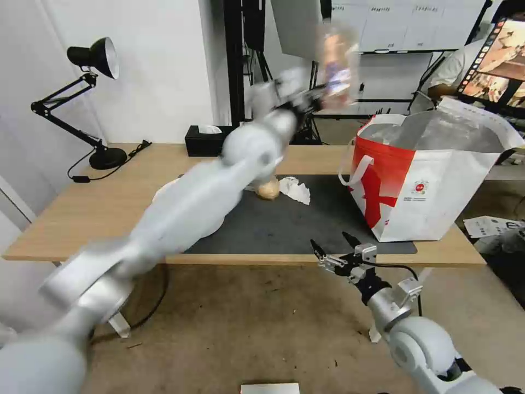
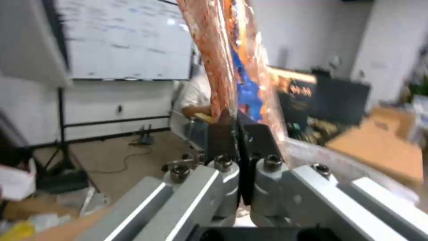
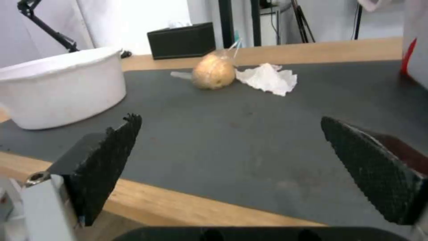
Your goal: Pick up the trash from the table and place it into the takeout bag.
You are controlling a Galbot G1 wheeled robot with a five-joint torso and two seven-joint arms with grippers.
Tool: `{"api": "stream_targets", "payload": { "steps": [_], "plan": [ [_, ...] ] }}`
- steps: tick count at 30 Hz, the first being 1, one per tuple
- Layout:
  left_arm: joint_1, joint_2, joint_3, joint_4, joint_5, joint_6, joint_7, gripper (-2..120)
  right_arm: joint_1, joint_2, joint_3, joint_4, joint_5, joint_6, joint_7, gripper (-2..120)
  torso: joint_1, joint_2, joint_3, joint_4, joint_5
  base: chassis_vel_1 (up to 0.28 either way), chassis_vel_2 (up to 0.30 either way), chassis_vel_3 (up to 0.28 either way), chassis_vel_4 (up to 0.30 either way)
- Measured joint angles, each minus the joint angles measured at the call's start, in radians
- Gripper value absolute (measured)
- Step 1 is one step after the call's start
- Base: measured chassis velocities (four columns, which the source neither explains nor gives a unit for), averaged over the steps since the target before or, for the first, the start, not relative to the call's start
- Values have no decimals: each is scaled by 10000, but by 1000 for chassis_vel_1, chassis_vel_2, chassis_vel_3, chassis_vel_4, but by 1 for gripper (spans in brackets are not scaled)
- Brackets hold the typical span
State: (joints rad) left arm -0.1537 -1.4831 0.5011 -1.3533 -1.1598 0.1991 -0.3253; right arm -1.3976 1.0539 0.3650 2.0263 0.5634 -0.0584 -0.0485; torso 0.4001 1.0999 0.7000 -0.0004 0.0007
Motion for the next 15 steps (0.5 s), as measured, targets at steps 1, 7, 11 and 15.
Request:
{"api": "stream_targets", "payload": {
  "steps": [1, 7, 11, 15],
  "plan": [
    [-141, -307, 210, 305, 213, 6, 137, 0, -13, 24, -8, 2, -19, 0, -9, 100, 1, 0, 0, 0, -1, 0, 0, 0, 0],
    [-436, -1207, 1470, 1911, 2794, -133, 1075, 0, -301, 13, 101, 82, -65, 127, -196, 100, -1, 0, 0, 6, -4, 0, 0, 0, 0],
    [-257, -1182, 1961, 2422, 3875, -146, 1392, 0, -632, 15, 250, 73, -191, 373, -401, 100, 0, -1, 1, 7, -6, 0, 0, 0, 0],
    [-75, -1155, 2012, 2517, 4139, -216, 1465, 0, -780, 82, 312, 64, -321, 490, -542, 100, 0, 0, 1, 6, -6, 0, 0, 0, 0]
  ]
}}
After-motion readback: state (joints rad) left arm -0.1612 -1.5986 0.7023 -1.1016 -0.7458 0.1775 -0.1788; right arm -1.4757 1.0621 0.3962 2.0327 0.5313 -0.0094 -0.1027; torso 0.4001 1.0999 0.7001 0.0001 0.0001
